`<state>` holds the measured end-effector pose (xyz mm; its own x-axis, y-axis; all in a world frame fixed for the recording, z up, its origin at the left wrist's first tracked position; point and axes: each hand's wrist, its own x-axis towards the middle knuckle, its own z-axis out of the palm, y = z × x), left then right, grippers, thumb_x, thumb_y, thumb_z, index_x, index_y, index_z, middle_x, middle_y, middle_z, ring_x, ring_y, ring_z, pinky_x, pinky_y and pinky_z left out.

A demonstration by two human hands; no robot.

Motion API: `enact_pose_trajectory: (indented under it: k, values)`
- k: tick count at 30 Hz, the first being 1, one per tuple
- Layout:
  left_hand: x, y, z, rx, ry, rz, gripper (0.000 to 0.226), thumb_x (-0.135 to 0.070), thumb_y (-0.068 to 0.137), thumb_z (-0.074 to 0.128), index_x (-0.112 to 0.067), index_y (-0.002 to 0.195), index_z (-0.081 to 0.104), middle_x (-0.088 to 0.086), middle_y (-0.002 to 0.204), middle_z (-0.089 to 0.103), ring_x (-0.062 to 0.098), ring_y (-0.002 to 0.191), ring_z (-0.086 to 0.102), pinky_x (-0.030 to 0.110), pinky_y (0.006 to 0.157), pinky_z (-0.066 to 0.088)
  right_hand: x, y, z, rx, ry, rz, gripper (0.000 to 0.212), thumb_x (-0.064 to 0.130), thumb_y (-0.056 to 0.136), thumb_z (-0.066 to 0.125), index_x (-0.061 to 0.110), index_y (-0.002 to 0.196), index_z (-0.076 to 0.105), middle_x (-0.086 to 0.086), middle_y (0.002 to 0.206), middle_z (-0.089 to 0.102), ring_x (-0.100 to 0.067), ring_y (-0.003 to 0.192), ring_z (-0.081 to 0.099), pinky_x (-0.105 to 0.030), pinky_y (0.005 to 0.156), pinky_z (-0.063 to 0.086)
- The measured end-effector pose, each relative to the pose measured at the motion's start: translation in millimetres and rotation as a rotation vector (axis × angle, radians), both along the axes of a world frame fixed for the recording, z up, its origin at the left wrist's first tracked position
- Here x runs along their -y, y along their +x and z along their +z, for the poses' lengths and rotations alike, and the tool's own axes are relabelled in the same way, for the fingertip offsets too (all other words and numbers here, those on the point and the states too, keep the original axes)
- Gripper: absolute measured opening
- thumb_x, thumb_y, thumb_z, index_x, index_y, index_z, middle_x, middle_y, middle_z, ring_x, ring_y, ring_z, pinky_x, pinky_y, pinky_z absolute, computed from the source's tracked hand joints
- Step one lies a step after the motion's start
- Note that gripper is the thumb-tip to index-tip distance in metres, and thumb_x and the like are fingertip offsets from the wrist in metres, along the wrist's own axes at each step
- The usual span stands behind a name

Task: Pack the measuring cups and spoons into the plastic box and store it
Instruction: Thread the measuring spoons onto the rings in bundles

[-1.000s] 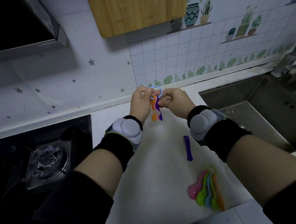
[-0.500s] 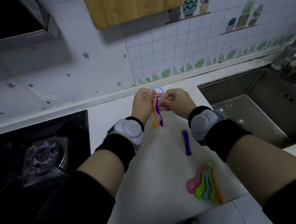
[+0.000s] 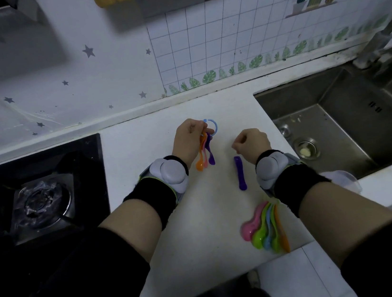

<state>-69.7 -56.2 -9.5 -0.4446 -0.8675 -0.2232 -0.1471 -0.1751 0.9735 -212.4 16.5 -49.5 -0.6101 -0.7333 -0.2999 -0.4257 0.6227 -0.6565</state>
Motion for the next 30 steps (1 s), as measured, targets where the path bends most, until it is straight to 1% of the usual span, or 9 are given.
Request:
enact_pose_trajectory:
  k: [2,5,7,10,13,17,24,27,30]
  values:
    - [-1,1,-4,0.015,0.015,0.0,0.015,-0.007,0.099,0.038,-0.002,0.095,0.052,0.018,0.091,0.062,0.018,0.067,0.059,0.015,0.058,0.051,-7,-1,-13,-0.03,0.076,-0.032,0.007,0.019,0.081,0.065,0.013,0.081,0.068,-0.012,0.094,0.072,-0.032,0.094,0.064,-0.03,0.075,0.047]
    - [-1,1,-12,0.055,0.037,-0.002,0.018,-0.009,0.1,0.038,-0.003,0.096,0.054,0.017,0.093,0.064,0.021,0.072,0.061,0.025,0.069,0.052,-15,-2,-29,-0.039,0.182,-0.055,0.013,0.027,0.08,0.068,0.014,0.084,0.066,-0.013,0.101,0.069,-0.033,0.095,0.063,-0.031,0.074,0.047]
    - [0,2,-16,0.071,0.044,-0.004,0.019,-0.01,0.1,0.037,-0.003,0.097,0.054,0.016,0.093,0.064,0.022,0.075,0.061,0.027,0.073,0.053,-19,-2,-39,-0.037,0.245,-0.063,0.02,0.032,0.08,0.068,0.014,0.088,0.066,-0.014,0.104,0.068,-0.034,0.096,0.063,-0.033,0.075,0.048]
    - [0,3,-21,0.084,0.053,-0.003,0.02,-0.011,0.1,0.037,-0.003,0.098,0.055,0.014,0.092,0.065,0.017,0.07,0.062,0.023,0.069,0.053,-21,0,-49,-0.028,0.299,-0.074,0.03,0.037,0.079,0.068,0.01,0.093,0.066,-0.014,0.104,0.067,-0.033,0.093,0.064,-0.03,0.069,0.045]
    - [-1,3,-26,0.098,0.07,-0.007,0.02,-0.012,0.1,0.037,-0.004,0.098,0.055,0.012,0.091,0.065,0.015,0.067,0.063,0.016,0.06,0.054,-20,3,-55,-0.029,0.342,-0.068,0.037,0.041,0.078,0.068,0.009,0.096,0.067,-0.014,0.102,0.068,-0.033,0.091,0.064,-0.03,0.067,0.045]
    - [-1,4,-31,0.099,0.086,-0.011,0.02,-0.012,0.1,0.038,-0.003,0.098,0.055,0.011,0.091,0.065,0.015,0.067,0.063,0.013,0.057,0.054,-18,6,-60,-0.027,0.369,-0.065,0.04,0.043,0.076,0.069,0.009,0.096,0.066,-0.014,0.103,0.068,-0.033,0.094,0.064,-0.031,0.068,0.045]
    - [0,3,-34,0.123,0.078,-0.01,0.02,-0.012,0.1,0.037,-0.003,0.098,0.055,0.012,0.094,0.065,0.015,0.07,0.063,0.021,0.068,0.053,-15,8,-62,-0.036,0.385,-0.052,0.037,0.041,0.078,0.067,0.009,0.096,0.065,-0.014,0.103,0.067,-0.033,0.093,0.064,-0.031,0.066,0.043]
    - [1,2,-31,0.133,0.07,-0.018,0.02,-0.012,0.1,0.037,-0.004,0.099,0.055,0.011,0.095,0.065,0.014,0.071,0.063,0.019,0.067,0.054,-12,7,-57,-0.035,0.342,-0.034,0.034,0.04,0.08,0.065,0.008,0.093,0.063,-0.015,0.101,0.067,-0.033,0.091,0.063,-0.031,0.067,0.044]
    - [3,2,-27,0.132,0.057,-0.012,0.02,-0.012,0.1,0.037,-0.003,0.099,0.055,0.012,0.095,0.065,0.014,0.071,0.063,0.019,0.066,0.053,-2,8,-44,-0.04,0.249,-0.017,0.029,0.037,0.082,0.065,0.008,0.086,0.066,-0.014,0.092,0.069,-0.032,0.087,0.063,-0.03,0.066,0.043]
